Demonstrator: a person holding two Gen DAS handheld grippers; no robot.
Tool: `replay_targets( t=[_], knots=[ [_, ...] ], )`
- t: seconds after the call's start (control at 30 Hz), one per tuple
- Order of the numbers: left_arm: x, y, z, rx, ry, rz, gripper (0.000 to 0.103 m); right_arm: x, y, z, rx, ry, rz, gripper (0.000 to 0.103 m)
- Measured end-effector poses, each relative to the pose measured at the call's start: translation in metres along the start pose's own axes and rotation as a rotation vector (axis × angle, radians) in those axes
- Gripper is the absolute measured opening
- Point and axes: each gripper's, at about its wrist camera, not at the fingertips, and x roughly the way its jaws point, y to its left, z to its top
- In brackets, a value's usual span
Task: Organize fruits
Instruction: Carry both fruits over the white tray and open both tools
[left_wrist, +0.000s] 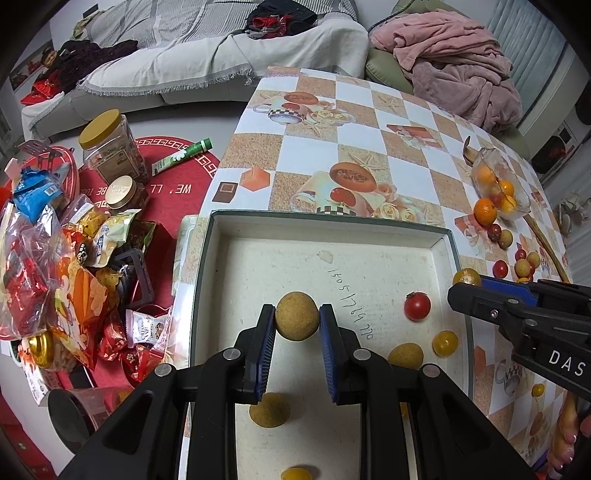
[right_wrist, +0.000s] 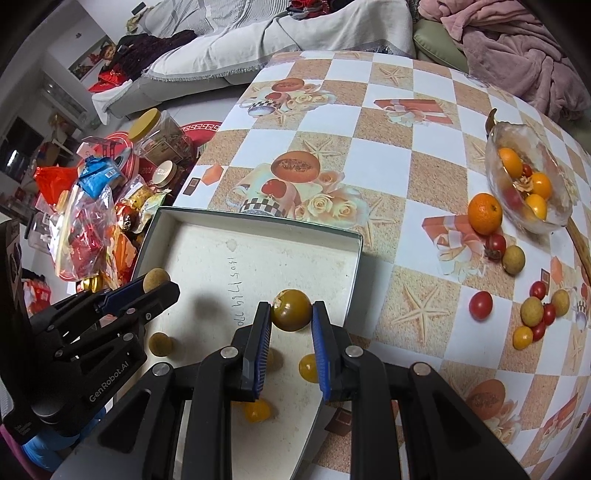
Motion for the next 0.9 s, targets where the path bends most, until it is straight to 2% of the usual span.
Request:
replay_targets(
  t=[0.9],
  knots=[
    [0.034,-0.001,0.011,0.039,0.051,0.055,0.025,0.036,0.0,0.024,-0.051,0.055,-0.015,0.024]
  ],
)
